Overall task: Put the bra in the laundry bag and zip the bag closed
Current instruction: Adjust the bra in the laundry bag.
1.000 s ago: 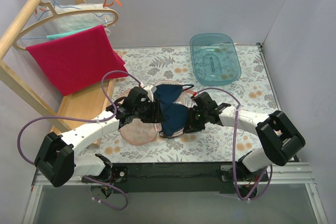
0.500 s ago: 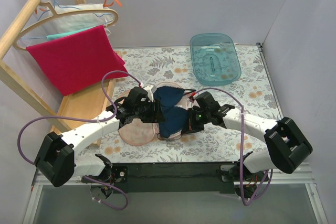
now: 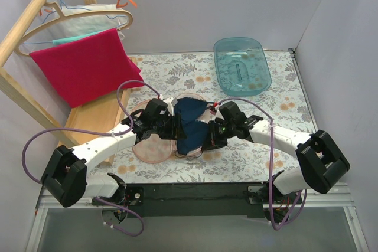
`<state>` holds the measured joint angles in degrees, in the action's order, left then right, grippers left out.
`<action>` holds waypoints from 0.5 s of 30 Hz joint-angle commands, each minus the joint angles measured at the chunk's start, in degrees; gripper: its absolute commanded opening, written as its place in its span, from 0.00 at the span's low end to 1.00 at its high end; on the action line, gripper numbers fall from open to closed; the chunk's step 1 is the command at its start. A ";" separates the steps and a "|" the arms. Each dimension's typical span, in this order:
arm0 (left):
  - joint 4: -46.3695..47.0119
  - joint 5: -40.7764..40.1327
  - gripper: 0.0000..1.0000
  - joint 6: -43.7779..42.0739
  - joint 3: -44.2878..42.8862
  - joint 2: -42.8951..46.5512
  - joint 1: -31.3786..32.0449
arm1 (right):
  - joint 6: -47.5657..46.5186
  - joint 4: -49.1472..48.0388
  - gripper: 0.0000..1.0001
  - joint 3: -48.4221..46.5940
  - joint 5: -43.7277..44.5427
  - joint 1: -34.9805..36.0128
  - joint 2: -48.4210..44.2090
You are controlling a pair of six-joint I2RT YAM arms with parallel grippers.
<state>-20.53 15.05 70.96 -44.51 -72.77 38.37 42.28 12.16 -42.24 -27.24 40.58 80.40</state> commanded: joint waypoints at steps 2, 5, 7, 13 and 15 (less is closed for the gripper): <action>1.11 1.56 0.44 -0.73 0.30 -0.79 0.04 | 0.52 1.46 0.13 2.59 0.61 0.29 -1.74; 1.46 2.09 0.44 -0.65 0.21 -1.32 0.04 | 0.52 1.46 0.13 3.74 0.79 0.29 -1.74; 1.37 2.09 0.44 -0.82 -0.05 -1.49 0.13 | 0.52 1.46 0.13 4.01 0.79 0.29 -1.74; 1.37 2.00 0.44 -0.82 0.04 -1.67 0.04 | -0.09 -0.02 0.01 2.69 -0.60 0.38 -2.35; 1.37 2.00 0.44 -0.82 -0.22 -1.67 0.13 | 0.96 -1.52 0.01 1.64 -1.05 0.38 -3.05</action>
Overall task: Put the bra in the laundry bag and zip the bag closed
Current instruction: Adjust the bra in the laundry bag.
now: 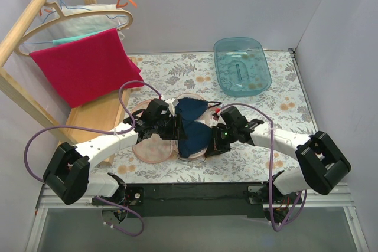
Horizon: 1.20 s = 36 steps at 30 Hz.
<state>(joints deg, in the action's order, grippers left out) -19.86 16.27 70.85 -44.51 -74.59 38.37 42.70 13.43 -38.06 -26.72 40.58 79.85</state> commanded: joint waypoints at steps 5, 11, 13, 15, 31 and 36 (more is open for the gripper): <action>0.70 0.95 0.44 -0.98 -0.66 -0.21 0.04 | 2.65 -3.58 0.01 -7.90 -2.19 0.38 0.29; 0.35 0.25 0.44 -0.98 -0.05 0.84 0.04 | 7.04 -9.12 0.02 -9.48 -0.80 0.29 3.02; 0.43 0.25 0.44 -0.98 0.39 1.20 0.13 | 7.31 -9.30 0.02 -10.71 0.35 0.20 4.77; 0.26 0.25 0.44 -1.06 0.48 1.37 0.04 | 7.40 -9.30 0.03 -12.90 0.35 0.20 6.45; -0.27 0.60 0.44 -1.24 1.44 3.75 0.04 | 12.49 -9.56 0.12 -14.58 11.06 -0.59 15.86; -0.62 0.08 0.44 -0.98 2.32 5.59 0.13 | 14.95 -10.09 0.12 -13.71 12.39 -0.76 16.47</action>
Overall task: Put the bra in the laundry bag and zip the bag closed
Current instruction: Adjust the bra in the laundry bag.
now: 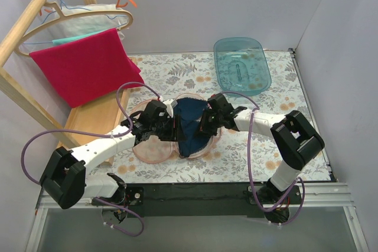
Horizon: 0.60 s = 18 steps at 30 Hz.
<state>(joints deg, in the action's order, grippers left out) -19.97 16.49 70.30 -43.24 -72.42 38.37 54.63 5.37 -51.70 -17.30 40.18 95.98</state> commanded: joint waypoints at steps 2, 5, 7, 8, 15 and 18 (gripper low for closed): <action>-0.86 -0.14 0.45 -0.17 1.32 4.13 0.04 | 5.73 -3.51 0.11 0.81 2.71 -0.46 0.08; -1.74 0.38 0.45 -0.34 0.62 3.96 0.04 | 9.34 -10.27 0.11 3.53 0.52 -0.54 -0.36; -2.36 0.12 0.45 -0.43 0.35 3.78 0.04 | 10.93 -14.06 0.11 4.42 -2.63 -0.72 0.25; -2.44 0.03 0.45 -0.43 0.09 3.52 0.13 | 11.46 -15.20 0.10 4.50 -3.78 -0.81 0.60; -2.18 -0.76 0.45 0.27 -0.44 3.07 0.04 | 17.17 -22.06 0.08 6.88 -6.61 -0.98 0.08; -1.92 -1.28 0.45 0.62 -0.09 3.69 0.04 | 18.05 -22.86 0.08 6.70 -6.78 -1.07 0.43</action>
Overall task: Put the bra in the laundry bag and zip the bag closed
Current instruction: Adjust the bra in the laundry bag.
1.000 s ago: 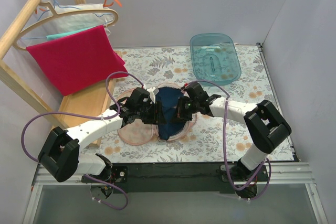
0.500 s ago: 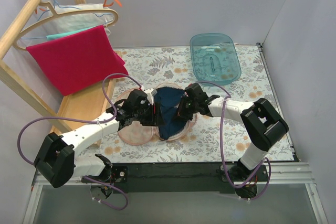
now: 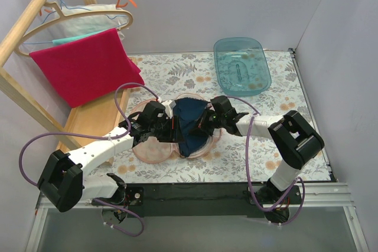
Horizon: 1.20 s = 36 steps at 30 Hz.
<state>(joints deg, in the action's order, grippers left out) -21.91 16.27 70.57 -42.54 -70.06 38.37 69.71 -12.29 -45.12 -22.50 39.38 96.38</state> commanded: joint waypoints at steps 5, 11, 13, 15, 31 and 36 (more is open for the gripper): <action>-1.20 -2.12 0.45 0.89 -1.05 3.00 0.04 | 3.59 -5.20 0.10 1.35 -0.35 -0.26 0.48; -1.82 -3.44 0.46 1.59 1.06 6.25 0.04 | 4.20 -5.11 0.16 3.29 1.93 -0.35 -0.31; -1.91 -3.27 0.46 1.33 1.06 5.99 0.04 | 4.38 -5.11 0.19 3.81 2.02 -0.26 -0.31; -1.99 -3.00 0.46 0.89 0.71 5.20 0.04 | 4.29 -5.11 0.28 3.82 1.67 -0.26 0.04; -3.49 -6.16 0.47 -1.13 -5.26 1.78 0.04 | -8.36 10.71 0.64 4.60 7.74 0.18 -17.53; -2.26 -8.19 0.50 -1.83 -9.74 -2.00 -0.05 | -10.56 16.76 0.65 5.75 11.58 0.44 -23.94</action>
<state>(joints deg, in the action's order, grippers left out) -25.26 10.90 70.26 -47.33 -69.91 38.37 62.65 -2.37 -40.97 -15.79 39.46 76.77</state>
